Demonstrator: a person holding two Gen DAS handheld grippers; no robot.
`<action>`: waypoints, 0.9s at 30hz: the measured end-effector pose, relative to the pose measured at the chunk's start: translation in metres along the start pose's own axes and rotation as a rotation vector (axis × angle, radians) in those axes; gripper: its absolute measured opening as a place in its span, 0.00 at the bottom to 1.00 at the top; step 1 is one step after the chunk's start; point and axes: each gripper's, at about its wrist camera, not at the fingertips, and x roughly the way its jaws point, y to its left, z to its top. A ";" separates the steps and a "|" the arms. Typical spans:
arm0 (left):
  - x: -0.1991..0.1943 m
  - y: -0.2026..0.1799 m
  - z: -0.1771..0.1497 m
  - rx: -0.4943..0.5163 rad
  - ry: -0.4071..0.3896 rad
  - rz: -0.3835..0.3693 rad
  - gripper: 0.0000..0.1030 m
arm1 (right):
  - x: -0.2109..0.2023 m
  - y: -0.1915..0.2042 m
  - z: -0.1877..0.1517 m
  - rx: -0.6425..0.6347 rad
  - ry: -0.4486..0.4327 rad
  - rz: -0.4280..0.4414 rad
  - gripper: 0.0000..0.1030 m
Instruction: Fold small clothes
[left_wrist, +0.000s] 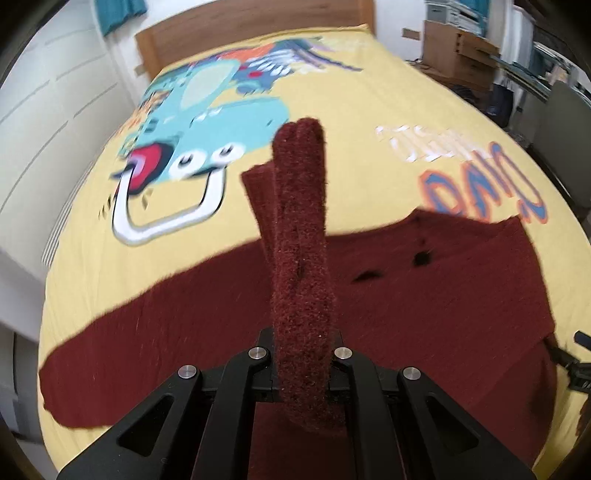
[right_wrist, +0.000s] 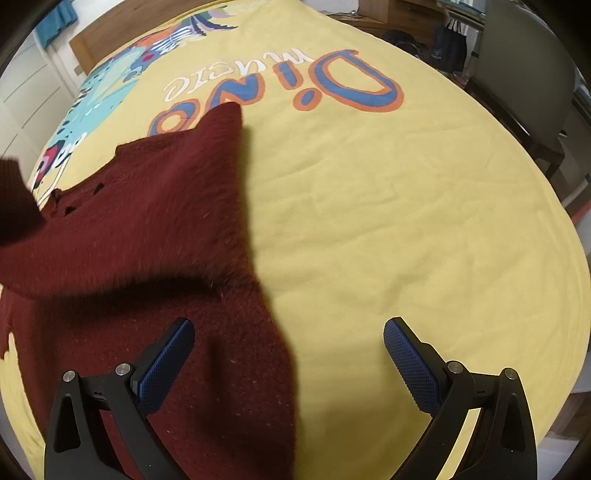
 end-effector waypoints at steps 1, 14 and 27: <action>0.004 0.003 -0.005 -0.017 0.013 -0.003 0.05 | 0.001 0.002 0.000 -0.004 0.002 0.000 0.99; 0.030 0.042 -0.052 -0.198 0.151 -0.045 0.33 | 0.009 0.024 -0.002 -0.047 0.041 -0.026 0.99; -0.001 0.110 -0.045 -0.327 0.136 0.012 0.96 | 0.005 0.038 -0.007 -0.064 0.037 -0.013 0.99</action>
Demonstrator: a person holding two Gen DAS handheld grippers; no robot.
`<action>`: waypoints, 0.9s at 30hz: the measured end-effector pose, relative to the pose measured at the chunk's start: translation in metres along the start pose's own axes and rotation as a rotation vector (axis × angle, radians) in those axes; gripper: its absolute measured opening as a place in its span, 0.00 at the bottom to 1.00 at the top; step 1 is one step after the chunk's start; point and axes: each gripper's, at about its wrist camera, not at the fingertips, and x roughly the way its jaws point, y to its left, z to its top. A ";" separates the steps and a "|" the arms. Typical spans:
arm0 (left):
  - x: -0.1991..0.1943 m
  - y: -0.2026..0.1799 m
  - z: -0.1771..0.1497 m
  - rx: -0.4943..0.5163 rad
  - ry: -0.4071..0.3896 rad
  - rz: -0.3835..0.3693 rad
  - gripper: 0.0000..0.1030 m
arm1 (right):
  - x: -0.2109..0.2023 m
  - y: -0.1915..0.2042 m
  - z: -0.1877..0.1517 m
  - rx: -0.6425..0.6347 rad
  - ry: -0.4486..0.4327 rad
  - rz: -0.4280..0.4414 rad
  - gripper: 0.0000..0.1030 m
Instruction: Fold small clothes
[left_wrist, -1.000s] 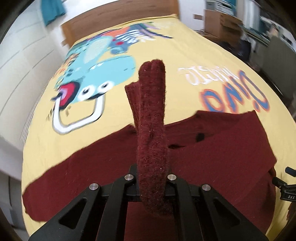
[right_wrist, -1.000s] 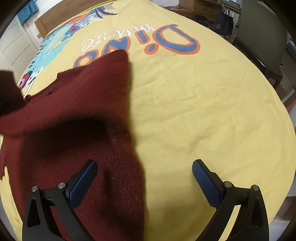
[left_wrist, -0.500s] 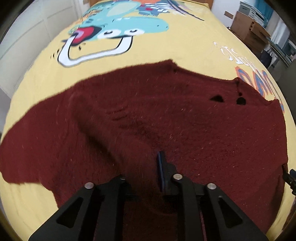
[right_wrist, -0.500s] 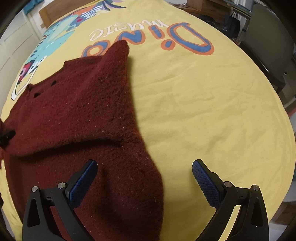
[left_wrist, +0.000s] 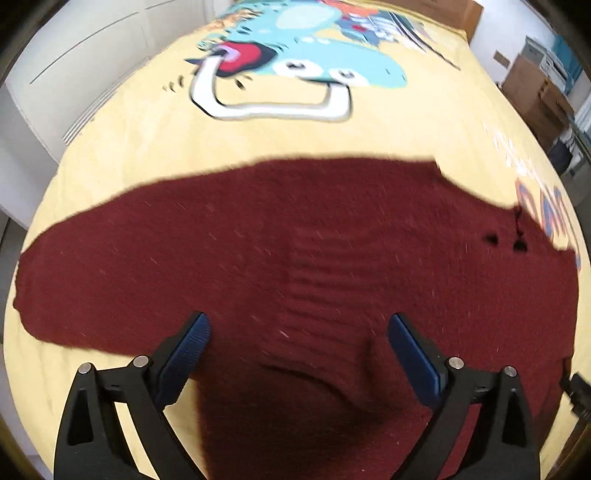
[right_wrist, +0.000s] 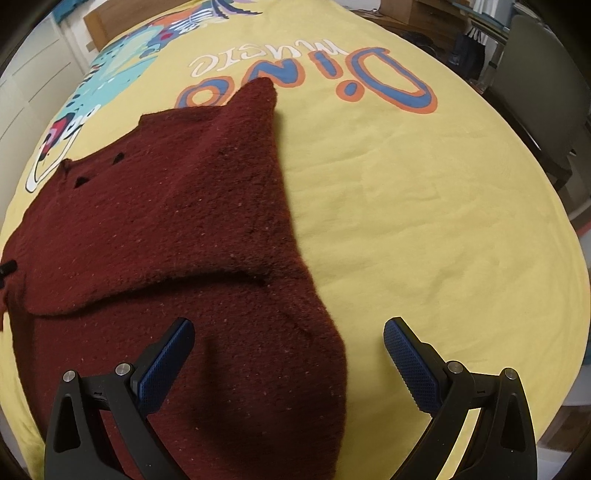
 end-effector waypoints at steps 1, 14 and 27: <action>-0.003 0.003 0.004 -0.006 -0.008 -0.004 0.99 | 0.000 0.001 -0.001 -0.001 0.001 0.000 0.99; 0.050 -0.004 0.021 0.009 0.160 -0.043 0.98 | -0.003 0.006 0.005 -0.018 -0.002 -0.012 0.99; 0.039 -0.042 0.014 0.182 0.072 -0.069 0.09 | -0.006 -0.007 0.016 -0.007 -0.014 -0.026 0.99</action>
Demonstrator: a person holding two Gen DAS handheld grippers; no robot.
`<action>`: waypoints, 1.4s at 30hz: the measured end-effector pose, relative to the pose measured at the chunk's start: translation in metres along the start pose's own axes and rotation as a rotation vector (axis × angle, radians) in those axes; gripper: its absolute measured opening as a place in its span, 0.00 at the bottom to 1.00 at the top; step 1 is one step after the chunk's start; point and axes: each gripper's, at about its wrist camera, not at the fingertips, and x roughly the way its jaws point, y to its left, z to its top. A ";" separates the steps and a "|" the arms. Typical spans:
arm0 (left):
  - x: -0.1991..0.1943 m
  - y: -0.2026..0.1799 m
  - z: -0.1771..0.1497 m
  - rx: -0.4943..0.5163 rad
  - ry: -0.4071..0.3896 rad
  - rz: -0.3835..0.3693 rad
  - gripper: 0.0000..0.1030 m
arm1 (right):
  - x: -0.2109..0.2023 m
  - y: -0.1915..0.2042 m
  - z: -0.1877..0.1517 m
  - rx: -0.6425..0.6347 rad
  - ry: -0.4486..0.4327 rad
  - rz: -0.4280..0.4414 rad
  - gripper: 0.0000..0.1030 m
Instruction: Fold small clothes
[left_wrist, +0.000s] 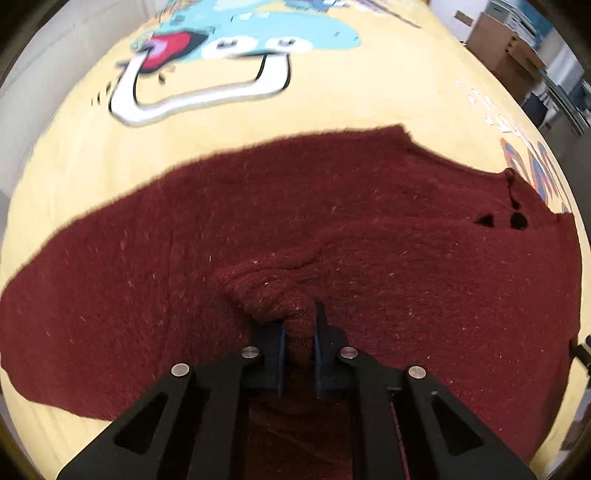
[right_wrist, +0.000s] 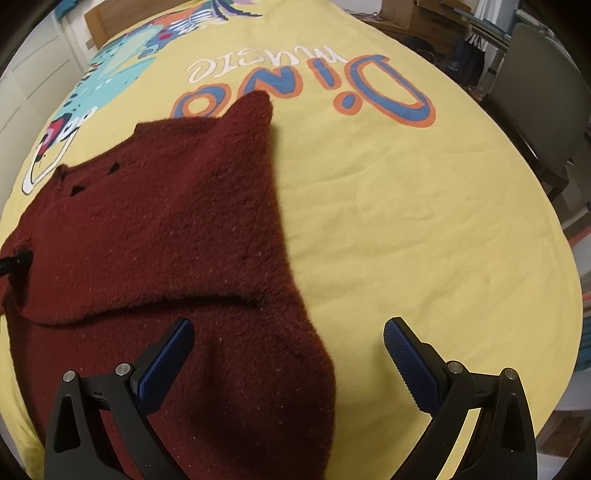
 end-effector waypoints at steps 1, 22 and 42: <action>-0.009 0.000 0.001 -0.004 -0.031 -0.002 0.09 | -0.002 -0.002 0.003 0.001 -0.004 0.003 0.99; -0.029 0.019 -0.002 -0.024 -0.081 0.022 0.09 | 0.074 0.009 0.092 0.040 0.140 0.255 0.21; -0.004 -0.003 -0.008 0.066 -0.111 0.127 0.17 | 0.060 0.011 0.067 0.005 0.034 0.086 0.26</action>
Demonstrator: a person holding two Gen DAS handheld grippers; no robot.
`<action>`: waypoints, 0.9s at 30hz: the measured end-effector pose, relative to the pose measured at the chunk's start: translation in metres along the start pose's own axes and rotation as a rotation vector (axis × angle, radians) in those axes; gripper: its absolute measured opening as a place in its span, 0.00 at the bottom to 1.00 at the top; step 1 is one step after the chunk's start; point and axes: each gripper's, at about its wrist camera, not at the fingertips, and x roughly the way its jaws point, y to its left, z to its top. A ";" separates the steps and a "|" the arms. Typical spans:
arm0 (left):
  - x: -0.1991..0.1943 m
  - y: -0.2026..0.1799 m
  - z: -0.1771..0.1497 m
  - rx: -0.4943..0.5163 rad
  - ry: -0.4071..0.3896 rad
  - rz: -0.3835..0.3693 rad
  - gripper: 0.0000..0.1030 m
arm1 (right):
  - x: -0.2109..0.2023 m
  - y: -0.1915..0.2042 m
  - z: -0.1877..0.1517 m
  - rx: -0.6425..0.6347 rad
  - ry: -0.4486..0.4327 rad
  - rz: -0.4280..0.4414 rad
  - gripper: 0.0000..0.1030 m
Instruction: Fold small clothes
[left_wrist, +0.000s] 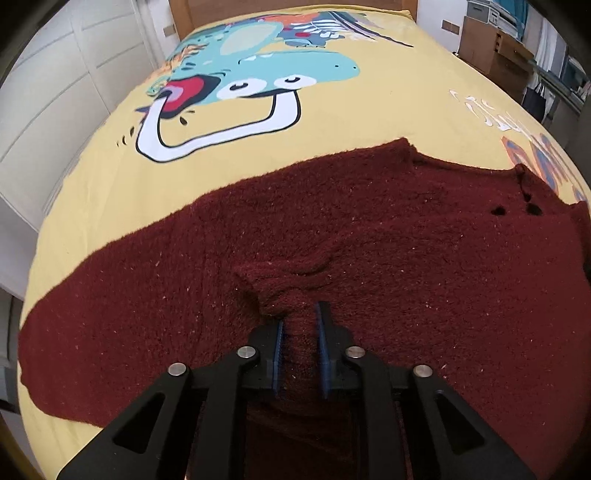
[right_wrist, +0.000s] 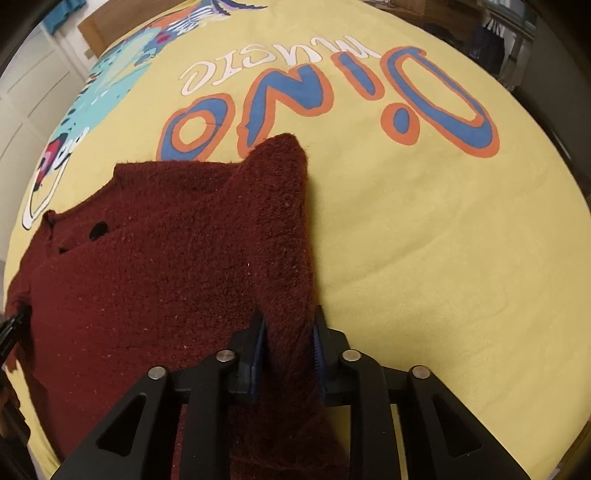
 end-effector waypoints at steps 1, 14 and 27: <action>-0.002 -0.001 0.001 0.006 0.000 0.009 0.21 | -0.002 0.004 0.000 -0.016 -0.006 -0.020 0.34; -0.067 -0.027 0.014 0.007 -0.151 -0.031 0.99 | -0.079 0.093 -0.017 -0.224 -0.282 0.032 1.00; -0.012 -0.066 -0.029 -0.014 -0.009 -0.094 0.99 | -0.014 0.141 -0.071 -0.328 -0.215 0.019 1.00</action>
